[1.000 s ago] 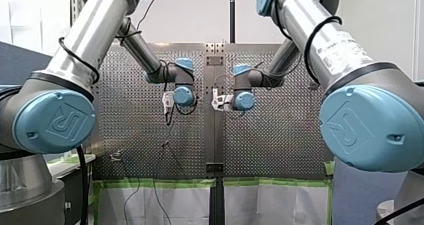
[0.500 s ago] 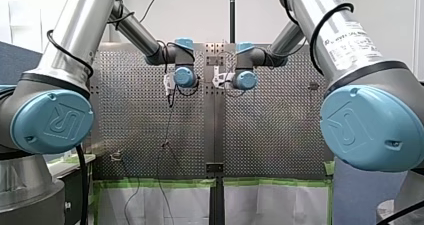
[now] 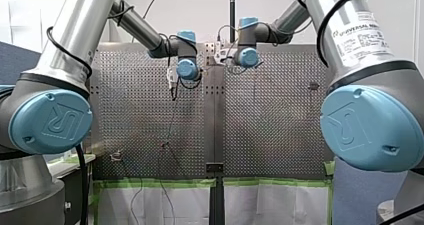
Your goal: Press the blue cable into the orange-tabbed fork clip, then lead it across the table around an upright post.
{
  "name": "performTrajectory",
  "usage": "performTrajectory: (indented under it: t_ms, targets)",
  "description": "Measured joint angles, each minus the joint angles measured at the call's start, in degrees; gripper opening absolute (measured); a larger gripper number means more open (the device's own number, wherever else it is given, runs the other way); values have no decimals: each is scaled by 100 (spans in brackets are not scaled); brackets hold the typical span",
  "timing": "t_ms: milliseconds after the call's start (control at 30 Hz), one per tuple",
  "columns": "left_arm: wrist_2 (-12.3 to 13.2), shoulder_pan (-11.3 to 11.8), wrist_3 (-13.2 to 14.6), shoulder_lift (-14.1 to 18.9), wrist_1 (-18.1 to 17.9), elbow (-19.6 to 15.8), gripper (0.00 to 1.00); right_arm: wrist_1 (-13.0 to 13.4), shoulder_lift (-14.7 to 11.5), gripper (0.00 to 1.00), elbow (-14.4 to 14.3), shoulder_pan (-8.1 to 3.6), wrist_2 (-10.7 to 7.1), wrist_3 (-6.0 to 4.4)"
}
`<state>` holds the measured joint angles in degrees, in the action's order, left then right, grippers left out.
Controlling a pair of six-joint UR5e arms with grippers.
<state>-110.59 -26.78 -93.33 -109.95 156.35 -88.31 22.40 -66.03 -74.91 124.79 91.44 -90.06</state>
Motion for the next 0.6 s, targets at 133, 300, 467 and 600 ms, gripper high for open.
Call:
performTrajectory:
  t_ms: [133, 300, 467, 600]
  targets:
    - [-1, -10, 2, 1, 44, 64, 0, -48, -185, 0, 35, -12, 5, -21]
    - [-1, -85, 17, 2, 214, 236, 0, -115, -309, 0, 49, -73, 17, -94]
    - [5, -155, 30, -1, 451, 475, 0, -187, -325, 0, 49, -184, 67, -120]
    - [2, -202, 33, -1, 665, 691, 0, -268, -327, 0, 50, -293, 111, -124]
